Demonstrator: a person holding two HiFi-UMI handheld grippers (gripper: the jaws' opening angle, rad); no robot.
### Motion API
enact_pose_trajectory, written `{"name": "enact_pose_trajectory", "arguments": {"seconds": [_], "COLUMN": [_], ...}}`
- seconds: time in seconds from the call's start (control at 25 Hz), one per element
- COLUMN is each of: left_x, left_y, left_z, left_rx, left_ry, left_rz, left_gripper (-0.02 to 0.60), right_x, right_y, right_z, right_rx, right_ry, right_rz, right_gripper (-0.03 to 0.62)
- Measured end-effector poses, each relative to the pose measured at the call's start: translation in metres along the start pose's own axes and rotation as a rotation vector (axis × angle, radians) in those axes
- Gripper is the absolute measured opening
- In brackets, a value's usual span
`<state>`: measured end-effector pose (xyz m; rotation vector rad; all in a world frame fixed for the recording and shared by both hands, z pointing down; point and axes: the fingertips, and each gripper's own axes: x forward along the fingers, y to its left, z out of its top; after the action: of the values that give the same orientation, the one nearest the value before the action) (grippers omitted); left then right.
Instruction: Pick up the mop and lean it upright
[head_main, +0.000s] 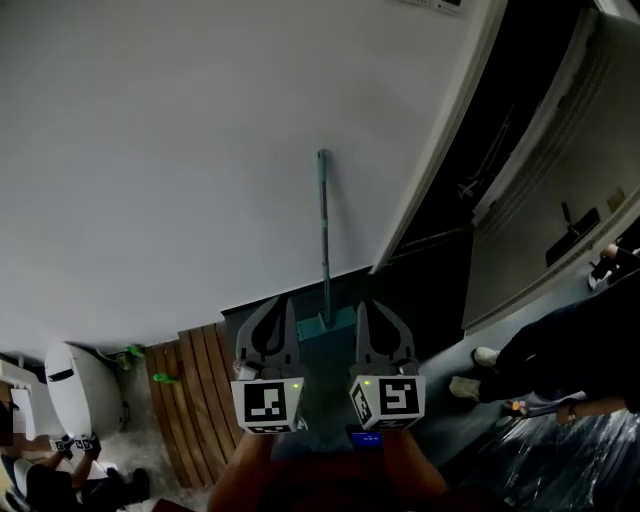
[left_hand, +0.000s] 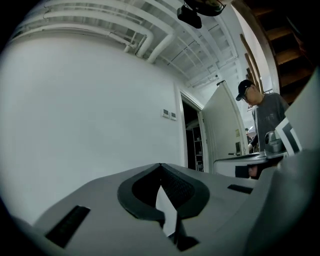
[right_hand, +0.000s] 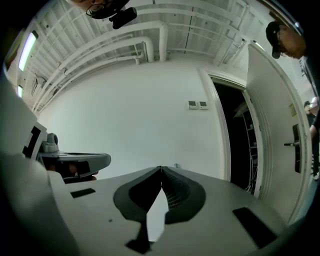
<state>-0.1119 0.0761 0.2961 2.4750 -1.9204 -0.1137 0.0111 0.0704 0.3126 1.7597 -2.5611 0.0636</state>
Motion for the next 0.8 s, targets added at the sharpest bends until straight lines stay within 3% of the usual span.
{"name": "enact_pose_trajectory", "arguments": {"seconds": [0.36, 0.8], "left_x": [0.037, 0.124], "left_y": [0.036, 0.042], "left_z": [0.0, -0.01], "left_rx": [0.003, 0.018], "left_ry": [-0.003, -0.003], "left_rz": [-0.042, -0.01], "left_gripper": [0.014, 0.012], "right_x": [0.044, 0.125], "right_y": [0.011, -0.035], "right_z": [0.009, 0.0], "right_rx": [-0.016, 0.018], "right_ry": [-0.01, -0.018], "right_rz": [-0.034, 0.007], "right_gripper": [0.017, 0.017]}}
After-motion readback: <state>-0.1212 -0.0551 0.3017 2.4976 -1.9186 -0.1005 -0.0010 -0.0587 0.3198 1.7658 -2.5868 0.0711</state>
